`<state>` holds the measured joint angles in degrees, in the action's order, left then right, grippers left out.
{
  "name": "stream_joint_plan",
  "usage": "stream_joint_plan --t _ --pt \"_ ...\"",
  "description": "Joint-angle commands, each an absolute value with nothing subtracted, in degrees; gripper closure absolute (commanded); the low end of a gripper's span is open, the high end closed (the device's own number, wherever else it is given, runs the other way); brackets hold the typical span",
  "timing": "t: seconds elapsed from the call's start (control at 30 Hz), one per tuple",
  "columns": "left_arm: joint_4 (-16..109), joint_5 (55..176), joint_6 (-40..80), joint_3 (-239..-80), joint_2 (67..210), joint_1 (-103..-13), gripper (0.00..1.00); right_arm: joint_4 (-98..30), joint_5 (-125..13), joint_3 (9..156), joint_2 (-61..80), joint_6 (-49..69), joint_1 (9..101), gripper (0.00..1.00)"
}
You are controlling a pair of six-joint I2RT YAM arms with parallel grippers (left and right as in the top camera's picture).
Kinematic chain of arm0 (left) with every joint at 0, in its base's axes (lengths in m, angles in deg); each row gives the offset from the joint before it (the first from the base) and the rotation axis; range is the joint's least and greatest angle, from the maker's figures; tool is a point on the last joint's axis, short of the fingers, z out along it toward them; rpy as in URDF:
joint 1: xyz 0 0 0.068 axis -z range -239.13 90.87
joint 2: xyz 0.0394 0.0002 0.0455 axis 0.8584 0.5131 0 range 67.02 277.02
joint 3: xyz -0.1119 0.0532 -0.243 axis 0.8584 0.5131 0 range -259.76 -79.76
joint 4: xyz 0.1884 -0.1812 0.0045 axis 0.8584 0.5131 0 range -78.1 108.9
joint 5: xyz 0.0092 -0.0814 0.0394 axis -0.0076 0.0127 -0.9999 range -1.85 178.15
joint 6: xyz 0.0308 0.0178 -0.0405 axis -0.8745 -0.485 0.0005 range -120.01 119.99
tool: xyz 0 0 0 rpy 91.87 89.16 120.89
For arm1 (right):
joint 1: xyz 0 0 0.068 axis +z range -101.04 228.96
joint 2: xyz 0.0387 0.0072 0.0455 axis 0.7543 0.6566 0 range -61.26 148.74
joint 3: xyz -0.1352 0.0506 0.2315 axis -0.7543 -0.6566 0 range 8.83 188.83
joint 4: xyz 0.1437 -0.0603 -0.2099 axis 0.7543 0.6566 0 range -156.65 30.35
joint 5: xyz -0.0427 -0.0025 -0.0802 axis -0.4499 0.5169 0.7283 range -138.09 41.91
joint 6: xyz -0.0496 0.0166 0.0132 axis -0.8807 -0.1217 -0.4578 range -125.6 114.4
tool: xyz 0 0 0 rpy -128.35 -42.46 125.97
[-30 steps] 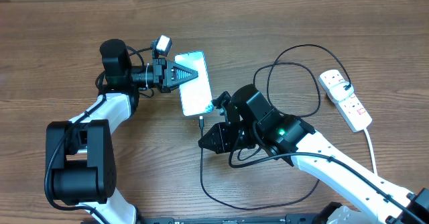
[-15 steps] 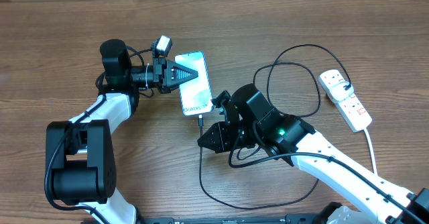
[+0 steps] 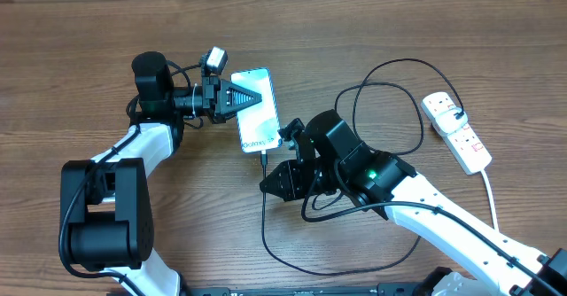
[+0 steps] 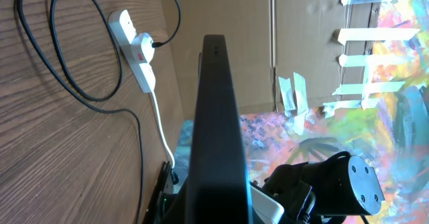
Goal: Plug charger to phone and switch on socket
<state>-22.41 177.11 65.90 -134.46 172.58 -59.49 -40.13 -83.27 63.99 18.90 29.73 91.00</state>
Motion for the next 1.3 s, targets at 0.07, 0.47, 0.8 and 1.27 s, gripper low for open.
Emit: stream_joint_plan --t 0.07,0.47,0.8,1.27 --pt "-22.6 178.7 66.4 -135.8 172.7 -59.1 0.96 -40.8 -83.8 64.4 19.1 28.7 90.8 0.96" --pt "-22.6 178.7 67.2 -135.8 172.7 -59.1 0.96 -40.3 -83.8 64.4 19.3 30.0 90.8 0.96" --pt "-22.6 178.7 68.3 -135.8 172.7 -59.1 0.96 -40.2 -83.8 64.4 19.3 30.1 90.8 0.96" --pt "-22.6 178.7 68.4 -135.8 172.7 -59.1 0.96 -40.3 -83.8 64.4 19.3 30.1 90.8 0.96"
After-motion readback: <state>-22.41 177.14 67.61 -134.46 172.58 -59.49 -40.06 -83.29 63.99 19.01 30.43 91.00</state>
